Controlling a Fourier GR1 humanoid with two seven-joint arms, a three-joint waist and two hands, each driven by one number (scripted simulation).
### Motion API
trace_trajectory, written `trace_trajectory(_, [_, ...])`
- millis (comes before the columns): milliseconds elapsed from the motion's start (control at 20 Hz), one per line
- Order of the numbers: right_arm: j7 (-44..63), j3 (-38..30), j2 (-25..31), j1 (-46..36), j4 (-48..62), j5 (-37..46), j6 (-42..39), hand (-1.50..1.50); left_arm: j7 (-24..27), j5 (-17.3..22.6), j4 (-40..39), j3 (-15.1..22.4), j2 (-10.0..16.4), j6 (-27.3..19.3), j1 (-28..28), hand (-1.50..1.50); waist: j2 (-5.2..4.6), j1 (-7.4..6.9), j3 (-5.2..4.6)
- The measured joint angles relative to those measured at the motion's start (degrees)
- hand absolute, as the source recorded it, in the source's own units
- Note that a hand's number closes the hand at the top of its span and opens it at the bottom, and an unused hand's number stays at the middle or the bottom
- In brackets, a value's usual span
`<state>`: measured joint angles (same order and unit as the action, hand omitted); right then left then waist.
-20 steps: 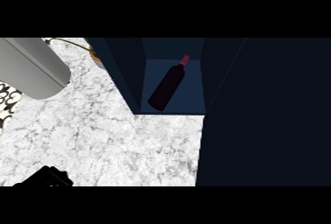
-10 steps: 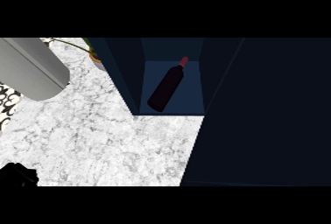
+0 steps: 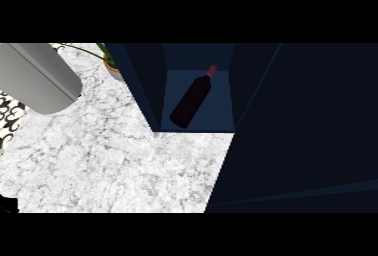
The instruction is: Pick up the wine, place it into the cabinet and close the cabinet
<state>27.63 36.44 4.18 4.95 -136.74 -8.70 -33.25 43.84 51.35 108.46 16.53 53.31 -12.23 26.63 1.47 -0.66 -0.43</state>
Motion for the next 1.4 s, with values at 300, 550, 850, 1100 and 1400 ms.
trace_trajectory(300, [-1.3,1.9,2.7,-3.1,0.3,2.1,3.3,1.5,0.3,1.1,-0.9,-1.7,0.9,2.9,0.6,1.5,-0.31,-0.85,-0.07])
trace_trajectory(550, [-2.4,2.7,4.1,-4.8,0.8,2.0,4.4,1.5,0.5,1.7,-1.2,-2.6,1.7,5.1,1.1,1.5,-0.57,-1.86,-0.14])
trace_trajectory(850, [-3.9,3.1,5.0,-5.5,1.3,0.8,5.0,1.5,0.7,2.0,-1.5,-3.2,2.4,7.3,1.4,1.5,-0.96,-3.01,-0.26])
trace_trajectory(1100, [-4.3,2.3,5.3,-5.0,1.8,-0.9,5.6,1.5,0.7,2.2,-1.8,-3.5,2.8,8.6,1.5,1.5,-1.46,-4.05,-0.36])
trace_trajectory(1400, [-5.2,1.0,5.3,-5.2,2.4,-1.6,5.3,1.5,0.6,2.4,-1.8,-3.9,3.3,10.0,1.1,1.5,-1.98,-5.04,-0.45])
